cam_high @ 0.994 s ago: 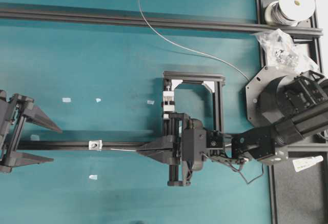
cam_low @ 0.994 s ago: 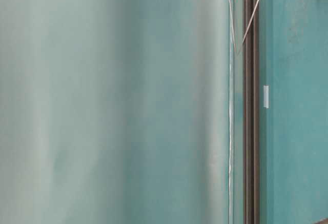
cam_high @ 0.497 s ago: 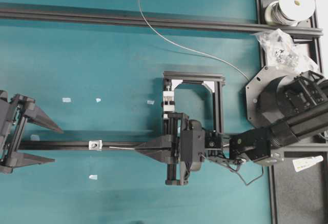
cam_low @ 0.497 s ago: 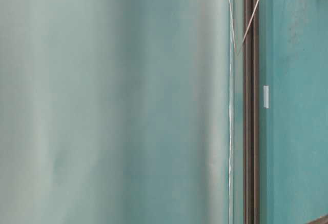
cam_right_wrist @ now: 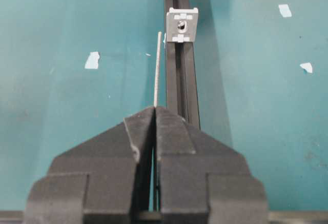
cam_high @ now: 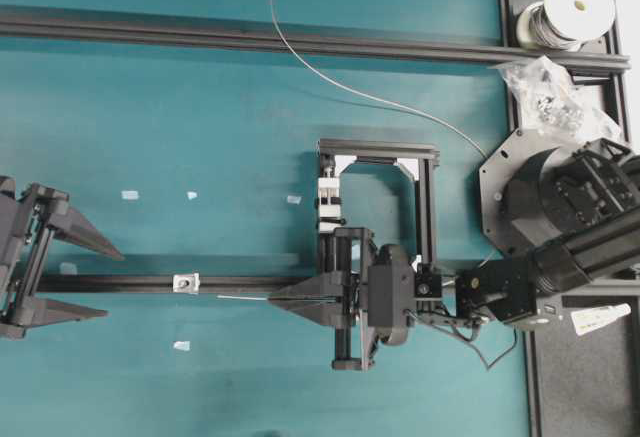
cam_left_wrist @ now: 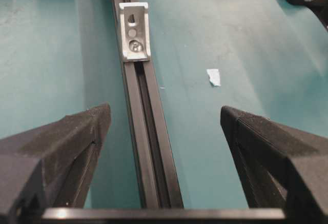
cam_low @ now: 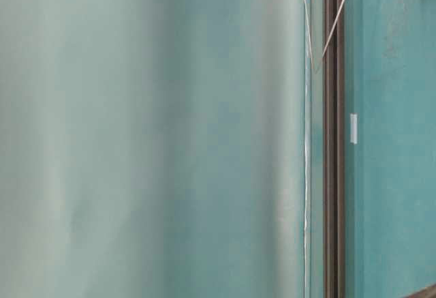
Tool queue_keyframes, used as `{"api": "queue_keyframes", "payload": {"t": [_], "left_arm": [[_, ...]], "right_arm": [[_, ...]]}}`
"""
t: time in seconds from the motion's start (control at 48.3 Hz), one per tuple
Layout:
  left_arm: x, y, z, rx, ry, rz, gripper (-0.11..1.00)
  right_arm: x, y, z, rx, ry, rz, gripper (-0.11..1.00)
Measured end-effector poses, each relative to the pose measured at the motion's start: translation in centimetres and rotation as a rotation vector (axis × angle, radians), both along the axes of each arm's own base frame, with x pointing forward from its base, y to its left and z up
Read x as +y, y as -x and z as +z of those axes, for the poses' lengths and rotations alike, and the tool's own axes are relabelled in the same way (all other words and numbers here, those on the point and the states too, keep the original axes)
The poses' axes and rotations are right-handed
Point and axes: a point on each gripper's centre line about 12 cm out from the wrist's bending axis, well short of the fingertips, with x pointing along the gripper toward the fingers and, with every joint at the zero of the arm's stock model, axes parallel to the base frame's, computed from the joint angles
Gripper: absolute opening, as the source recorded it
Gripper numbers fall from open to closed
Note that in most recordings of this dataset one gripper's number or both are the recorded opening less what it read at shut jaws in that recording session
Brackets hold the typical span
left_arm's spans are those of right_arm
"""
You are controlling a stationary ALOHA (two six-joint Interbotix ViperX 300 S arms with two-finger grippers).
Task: Insert the wire through the hole in the metal fitting.
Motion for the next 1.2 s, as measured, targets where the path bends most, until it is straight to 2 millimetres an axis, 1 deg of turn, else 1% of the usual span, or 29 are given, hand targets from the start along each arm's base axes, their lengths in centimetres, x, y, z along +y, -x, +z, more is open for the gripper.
{"api": "queue_keyframes", "payload": {"t": [0.228, 0.952, 1.201], "left_arm": [[-0.12, -0.16, 0.14, -0.006, 0.001, -0.003, 0.78], [-0.07, -0.17, 0.12, -0.005, 0.001, -0.001, 0.78], [-0.12, -0.16, 0.12, -0.005, 0.001, -0.003, 0.78]], "right_arm": [[-0.15, 0.22, -0.55, 0.017, -0.003, -0.022, -0.01], [-0.06, -0.02, -0.35, 0.002, -0.014, -0.029, -0.01], [-0.22, -0.29, -0.68, 0.008, -0.008, -0.038, -0.01]]}}
